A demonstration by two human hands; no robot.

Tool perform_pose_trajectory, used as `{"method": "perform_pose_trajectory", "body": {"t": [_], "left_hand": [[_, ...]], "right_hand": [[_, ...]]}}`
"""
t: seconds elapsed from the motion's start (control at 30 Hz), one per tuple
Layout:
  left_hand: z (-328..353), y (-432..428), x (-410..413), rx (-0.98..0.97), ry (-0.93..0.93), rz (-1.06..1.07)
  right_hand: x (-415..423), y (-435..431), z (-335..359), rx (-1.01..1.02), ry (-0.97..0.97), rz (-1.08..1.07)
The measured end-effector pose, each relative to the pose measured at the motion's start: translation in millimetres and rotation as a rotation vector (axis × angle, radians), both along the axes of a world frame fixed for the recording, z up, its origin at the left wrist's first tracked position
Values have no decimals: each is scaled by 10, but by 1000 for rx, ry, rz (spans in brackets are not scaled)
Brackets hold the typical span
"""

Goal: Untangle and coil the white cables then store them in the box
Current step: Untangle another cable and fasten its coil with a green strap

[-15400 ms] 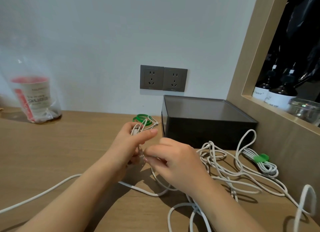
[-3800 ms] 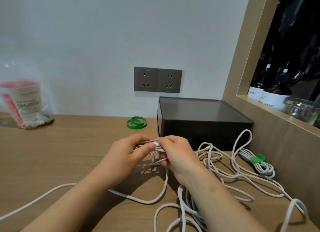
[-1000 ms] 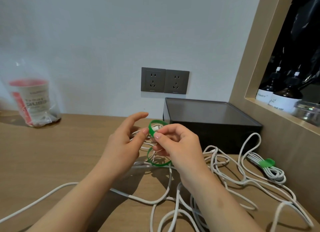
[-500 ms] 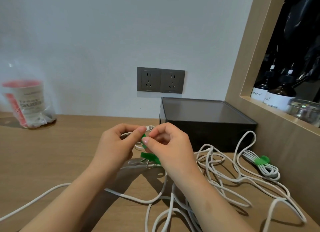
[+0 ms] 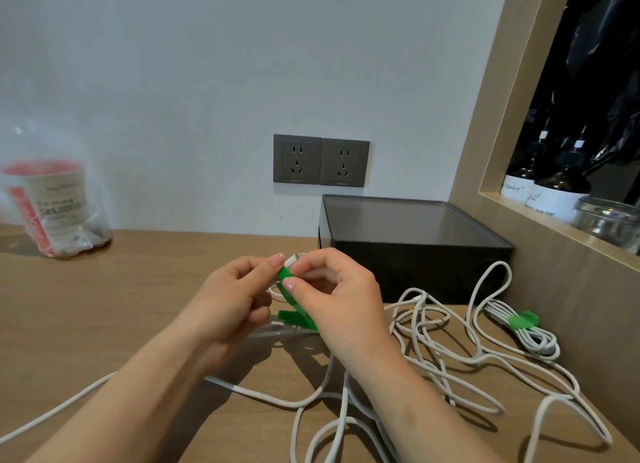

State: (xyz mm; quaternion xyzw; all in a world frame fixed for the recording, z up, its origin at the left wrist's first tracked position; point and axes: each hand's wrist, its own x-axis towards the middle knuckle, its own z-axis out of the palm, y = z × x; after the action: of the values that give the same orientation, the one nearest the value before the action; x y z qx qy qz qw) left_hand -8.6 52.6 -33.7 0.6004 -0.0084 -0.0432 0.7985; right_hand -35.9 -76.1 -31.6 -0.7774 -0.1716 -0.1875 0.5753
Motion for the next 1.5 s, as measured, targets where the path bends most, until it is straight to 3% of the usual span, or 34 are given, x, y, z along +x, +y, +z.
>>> {"method": "perform_pose_trajectory", "body": {"t": [0.23,0.43,0.6,0.8,0.93,1.33,1.5], "left_hand": [[-30,1,35,-23,19,42],[5,14,89,-238,38,126],[24,9,66,-286,27,97],[8,-4,63,-283,22,75],[-16,-5,63,-225,-28,96],[-30,-42,-18,367,-341,174],[-38,-20,24,195,-280,227]], "right_hand": [[44,-16,-28,-86,-3,1],[63,-90,-1,-256,238,-19],[78,-88,47,117,407,21],[76,-58,30,142,530,181],[74,-68,23,283,539,205],[53,-73,10,169,420,45],[10,-62,58,242,496,141]]}}
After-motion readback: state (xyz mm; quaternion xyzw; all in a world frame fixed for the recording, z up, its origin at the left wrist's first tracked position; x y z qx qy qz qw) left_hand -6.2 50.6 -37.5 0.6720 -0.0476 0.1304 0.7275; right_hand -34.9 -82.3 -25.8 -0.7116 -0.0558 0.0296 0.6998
